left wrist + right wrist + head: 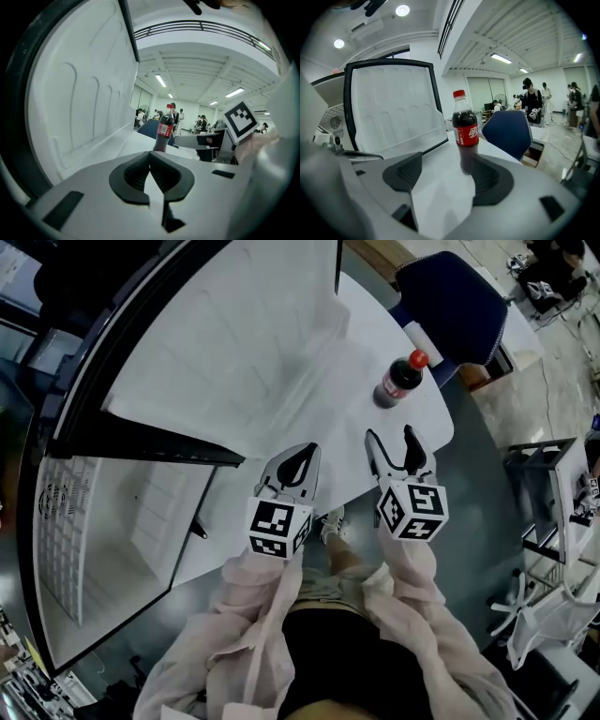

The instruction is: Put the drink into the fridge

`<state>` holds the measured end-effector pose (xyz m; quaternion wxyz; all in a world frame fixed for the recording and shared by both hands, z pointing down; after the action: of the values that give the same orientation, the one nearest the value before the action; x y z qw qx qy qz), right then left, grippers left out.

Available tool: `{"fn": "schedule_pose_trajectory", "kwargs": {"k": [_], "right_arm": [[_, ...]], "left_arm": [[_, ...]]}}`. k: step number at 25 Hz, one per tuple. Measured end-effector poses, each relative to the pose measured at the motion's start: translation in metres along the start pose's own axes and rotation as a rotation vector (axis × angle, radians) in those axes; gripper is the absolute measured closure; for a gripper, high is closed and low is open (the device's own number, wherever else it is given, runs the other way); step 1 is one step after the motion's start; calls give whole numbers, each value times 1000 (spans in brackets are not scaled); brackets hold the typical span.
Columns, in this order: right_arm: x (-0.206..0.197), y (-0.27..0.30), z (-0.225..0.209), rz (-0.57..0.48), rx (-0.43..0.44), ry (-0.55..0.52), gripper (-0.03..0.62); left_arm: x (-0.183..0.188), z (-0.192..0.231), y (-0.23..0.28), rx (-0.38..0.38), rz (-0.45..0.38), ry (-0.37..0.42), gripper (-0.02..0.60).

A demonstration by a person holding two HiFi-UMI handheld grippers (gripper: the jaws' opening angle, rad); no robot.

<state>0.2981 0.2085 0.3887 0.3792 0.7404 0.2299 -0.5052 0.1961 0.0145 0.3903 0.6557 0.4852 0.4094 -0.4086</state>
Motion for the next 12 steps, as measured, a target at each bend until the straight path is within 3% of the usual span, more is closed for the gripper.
{"fn": "schedule_pose_trajectory", "kwargs": {"k": [12], "right_arm": [[3,67,-52,20,39,-65,219]], "left_arm": [[-18,3,59,82,90,-41,569]]}}
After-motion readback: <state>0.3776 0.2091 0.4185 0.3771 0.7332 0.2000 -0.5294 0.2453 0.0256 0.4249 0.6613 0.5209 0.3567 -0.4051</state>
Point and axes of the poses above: the fingertips, and each gripper's own axes: y forward along the fingers, z to its left, x out of its top, the point moved 10 cm from there along -y, backward along the fingers, and after that the axes turned 4 degrees about -z, right-handed, at the moved point
